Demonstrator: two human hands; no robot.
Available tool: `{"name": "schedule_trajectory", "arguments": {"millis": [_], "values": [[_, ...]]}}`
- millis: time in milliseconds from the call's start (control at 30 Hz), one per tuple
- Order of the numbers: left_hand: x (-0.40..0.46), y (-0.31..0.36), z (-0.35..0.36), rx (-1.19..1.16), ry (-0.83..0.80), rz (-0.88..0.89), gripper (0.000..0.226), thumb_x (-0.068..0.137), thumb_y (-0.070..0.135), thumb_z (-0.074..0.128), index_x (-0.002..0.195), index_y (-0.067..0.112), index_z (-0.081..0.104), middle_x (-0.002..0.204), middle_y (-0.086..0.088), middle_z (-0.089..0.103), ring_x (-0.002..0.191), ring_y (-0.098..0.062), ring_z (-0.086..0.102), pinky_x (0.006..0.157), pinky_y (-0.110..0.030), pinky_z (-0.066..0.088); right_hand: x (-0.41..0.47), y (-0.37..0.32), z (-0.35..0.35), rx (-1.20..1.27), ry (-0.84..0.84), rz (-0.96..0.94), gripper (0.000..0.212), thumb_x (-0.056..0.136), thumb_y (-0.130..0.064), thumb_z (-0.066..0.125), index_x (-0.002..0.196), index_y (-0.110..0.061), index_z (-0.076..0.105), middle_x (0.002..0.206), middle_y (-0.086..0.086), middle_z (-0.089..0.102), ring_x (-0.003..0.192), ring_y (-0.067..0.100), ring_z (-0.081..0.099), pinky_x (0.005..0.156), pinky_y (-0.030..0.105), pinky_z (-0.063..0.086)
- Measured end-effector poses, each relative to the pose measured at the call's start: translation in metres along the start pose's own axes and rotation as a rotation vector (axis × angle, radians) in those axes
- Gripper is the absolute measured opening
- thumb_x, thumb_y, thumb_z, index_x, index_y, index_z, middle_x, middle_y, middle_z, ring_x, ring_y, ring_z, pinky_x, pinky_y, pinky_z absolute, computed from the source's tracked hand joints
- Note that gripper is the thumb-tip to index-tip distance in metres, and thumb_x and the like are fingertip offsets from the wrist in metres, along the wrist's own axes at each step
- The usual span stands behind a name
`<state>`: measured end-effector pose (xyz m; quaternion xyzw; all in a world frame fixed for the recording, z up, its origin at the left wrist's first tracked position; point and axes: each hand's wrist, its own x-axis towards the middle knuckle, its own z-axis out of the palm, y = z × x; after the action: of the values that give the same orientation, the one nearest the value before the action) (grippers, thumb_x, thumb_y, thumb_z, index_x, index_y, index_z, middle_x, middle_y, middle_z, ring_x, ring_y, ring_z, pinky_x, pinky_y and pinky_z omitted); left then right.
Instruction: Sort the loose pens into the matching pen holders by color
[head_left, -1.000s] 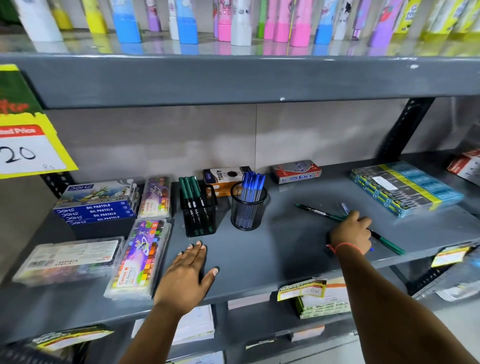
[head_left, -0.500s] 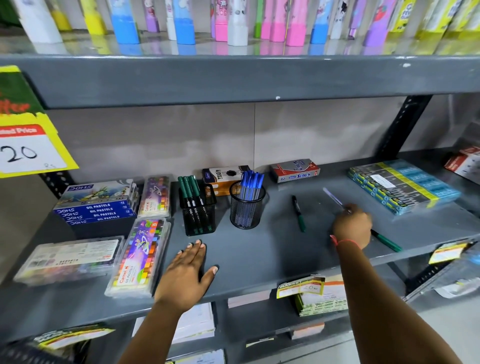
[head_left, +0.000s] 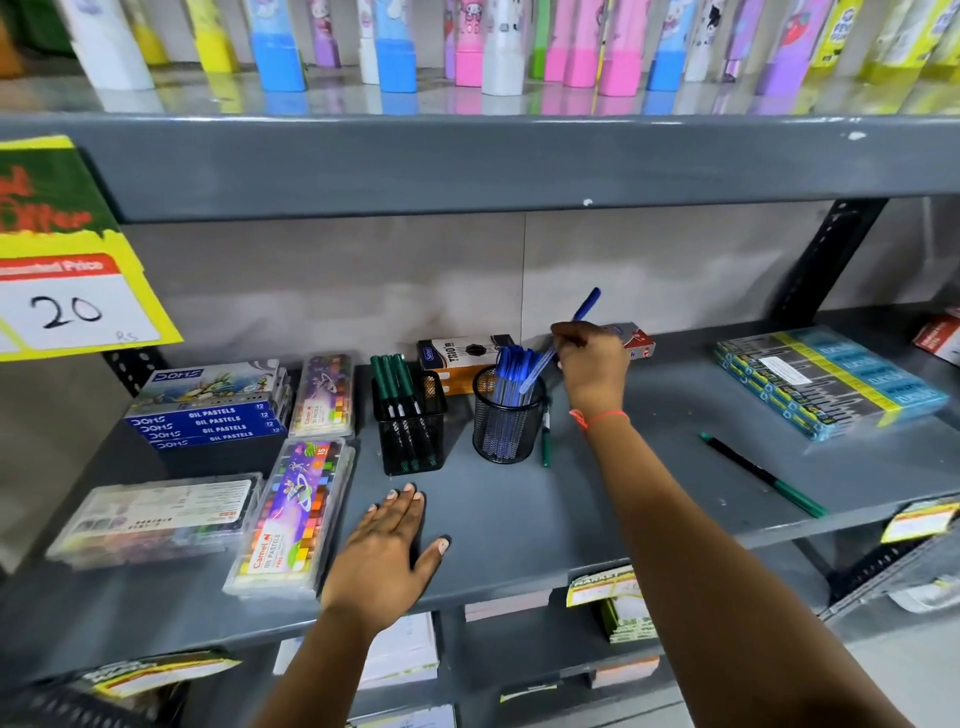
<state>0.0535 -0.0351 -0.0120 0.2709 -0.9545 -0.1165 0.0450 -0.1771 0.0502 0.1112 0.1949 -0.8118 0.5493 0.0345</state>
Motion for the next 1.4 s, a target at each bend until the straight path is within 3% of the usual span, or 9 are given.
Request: {"name": "schedule_trajectory", "arguments": {"millis": [167,367,567,767,1033,1133,1233,1333,1400], "values": [[0.000,-0.001,0.001,-0.003,0.009,0.003,0.119,0.047,0.080,-0.029,0.144,0.022,0.009,0.154,0.005,0.008,0.140,-0.011,0.005,0.107,-0.022,-0.005,-0.005,0.008,0.013,-0.170,-0.235,0.016,0.030,0.087,0.003,0.049,0.107,-0.001,0.072,0.116,0.018,0.071,0.109,0.030,0.064,0.093,0.025,0.046],[0.001,-0.002,0.002,-0.023,0.009,-0.006,0.117,0.048,0.080,-0.027,0.143,0.023,0.008,0.154,0.005,0.008,0.140,-0.011,0.006,0.107,-0.023,-0.004,-0.016,0.029,0.003,-0.173,-0.050,0.257,0.031,0.091,0.000,0.041,0.106,0.000,0.068,0.115,0.022,0.068,0.103,0.034,0.065,0.078,0.027,0.045],[0.000,-0.002,0.002,-0.043,0.021,0.008,0.116,0.052,0.081,-0.023,0.143,0.021,0.016,0.153,0.003,0.015,0.140,-0.012,0.010,0.106,-0.022,-0.003,-0.052,0.071,0.019,-0.498,-0.341,0.359,0.041,0.083,-0.023,0.056,0.118,-0.002,0.054,0.125,0.025,0.054,0.119,0.043,0.049,0.099,0.043,0.044],[0.000,-0.003,0.004,-0.040,0.023,0.020,0.113,0.055,0.080,-0.022,0.143,0.020,0.017,0.153,0.003,0.016,0.140,-0.012,0.011,0.107,-0.021,-0.003,-0.059,0.085,0.013,-0.625,-0.293,0.359,0.040,0.090,-0.021,0.050,0.125,-0.001,0.048,0.132,0.020,0.049,0.125,0.039,0.045,0.098,0.045,0.044],[0.000,-0.003,0.004,-0.029,0.025,0.016,0.116,0.051,0.080,-0.025,0.143,0.022,0.013,0.154,0.005,0.012,0.140,-0.010,0.007,0.106,-0.021,-0.004,-0.042,0.068,-0.017,0.131,0.172,0.549,0.026,0.092,-0.011,0.052,0.114,0.003,0.054,0.120,0.026,0.061,0.111,0.037,0.056,0.087,0.033,0.042],[0.000,-0.002,0.002,-0.025,0.035,0.017,0.104,0.061,0.082,-0.012,0.144,0.022,0.011,0.154,0.005,0.010,0.140,-0.010,0.006,0.105,-0.021,-0.004,-0.032,0.042,-0.026,0.317,0.356,0.414,0.007,0.092,-0.007,0.050,0.098,-0.008,0.050,0.099,0.017,0.055,0.088,0.026,0.051,0.072,0.026,0.034],[0.000,-0.001,0.001,-0.021,0.034,0.012,0.092,0.072,0.078,-0.002,0.144,0.022,0.009,0.154,0.005,0.009,0.140,-0.010,0.005,0.106,-0.021,-0.005,-0.022,0.009,-0.029,0.453,0.514,0.181,0.013,0.090,-0.002,0.047,0.092,-0.012,0.040,0.087,0.009,0.050,0.064,0.004,0.051,0.055,0.010,0.037],[0.000,-0.003,0.004,0.000,0.028,0.018,0.115,0.051,0.080,-0.026,0.144,0.022,0.009,0.154,0.005,0.010,0.140,-0.010,0.005,0.106,-0.022,-0.005,-0.018,-0.028,-0.017,0.536,0.461,0.016,0.017,0.090,0.002,0.047,0.088,-0.014,0.041,0.071,-0.002,0.051,0.056,-0.017,0.052,0.061,-0.001,0.038],[0.000,-0.004,0.006,-0.018,0.028,0.012,0.116,0.050,0.080,-0.027,0.144,0.022,0.009,0.154,0.005,0.009,0.140,-0.010,0.005,0.107,-0.022,-0.005,-0.026,-0.050,0.002,0.585,0.287,-0.066,0.027,0.091,0.000,0.049,0.082,-0.024,0.043,0.073,-0.011,0.052,0.067,-0.001,0.058,0.075,0.024,0.050]]}}
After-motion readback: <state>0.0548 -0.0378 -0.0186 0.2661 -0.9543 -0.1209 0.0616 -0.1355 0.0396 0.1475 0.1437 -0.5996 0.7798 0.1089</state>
